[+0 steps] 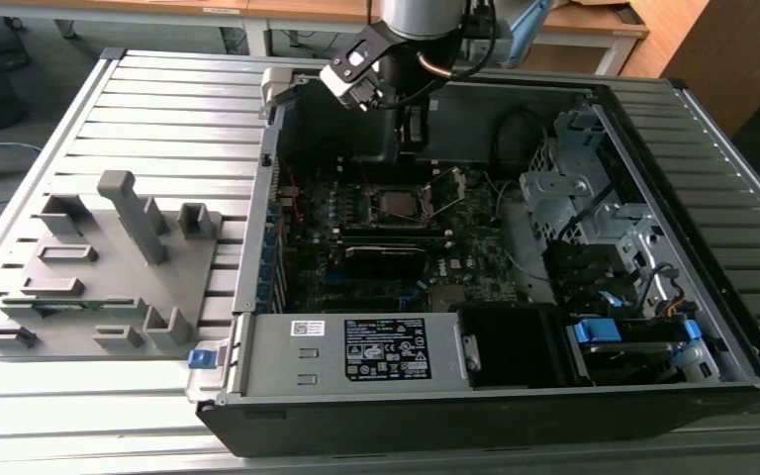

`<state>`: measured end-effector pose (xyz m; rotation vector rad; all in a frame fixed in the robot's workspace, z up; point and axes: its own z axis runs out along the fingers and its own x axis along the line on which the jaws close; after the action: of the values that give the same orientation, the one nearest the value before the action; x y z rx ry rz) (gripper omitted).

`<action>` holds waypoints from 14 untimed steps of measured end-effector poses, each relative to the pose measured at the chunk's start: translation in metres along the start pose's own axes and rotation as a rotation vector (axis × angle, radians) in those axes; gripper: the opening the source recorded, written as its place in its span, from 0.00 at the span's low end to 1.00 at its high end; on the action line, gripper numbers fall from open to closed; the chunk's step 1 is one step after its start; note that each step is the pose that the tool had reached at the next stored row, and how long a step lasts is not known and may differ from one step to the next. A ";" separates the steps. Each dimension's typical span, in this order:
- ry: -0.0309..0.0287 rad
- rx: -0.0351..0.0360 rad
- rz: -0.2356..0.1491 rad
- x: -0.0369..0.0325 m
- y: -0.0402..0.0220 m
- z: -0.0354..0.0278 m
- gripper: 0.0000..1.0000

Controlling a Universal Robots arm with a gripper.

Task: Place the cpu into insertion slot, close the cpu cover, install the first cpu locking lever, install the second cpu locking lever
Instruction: 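Close the cpu cover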

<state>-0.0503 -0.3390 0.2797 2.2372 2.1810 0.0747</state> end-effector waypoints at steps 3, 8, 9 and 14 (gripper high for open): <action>0.0000 0.0000 0.000 0.0000 0.0001 -0.0019 0.11; 0.0002 -0.0001 0.000 0.0001 0.0002 -0.0040 0.11; 0.0004 -0.0002 0.000 0.0001 0.0002 -0.0040 0.11; 0.0001 0.0000 0.000 0.0001 0.0002 -0.0047 0.11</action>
<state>-0.0503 -0.3390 0.2844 2.2372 2.1810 0.0748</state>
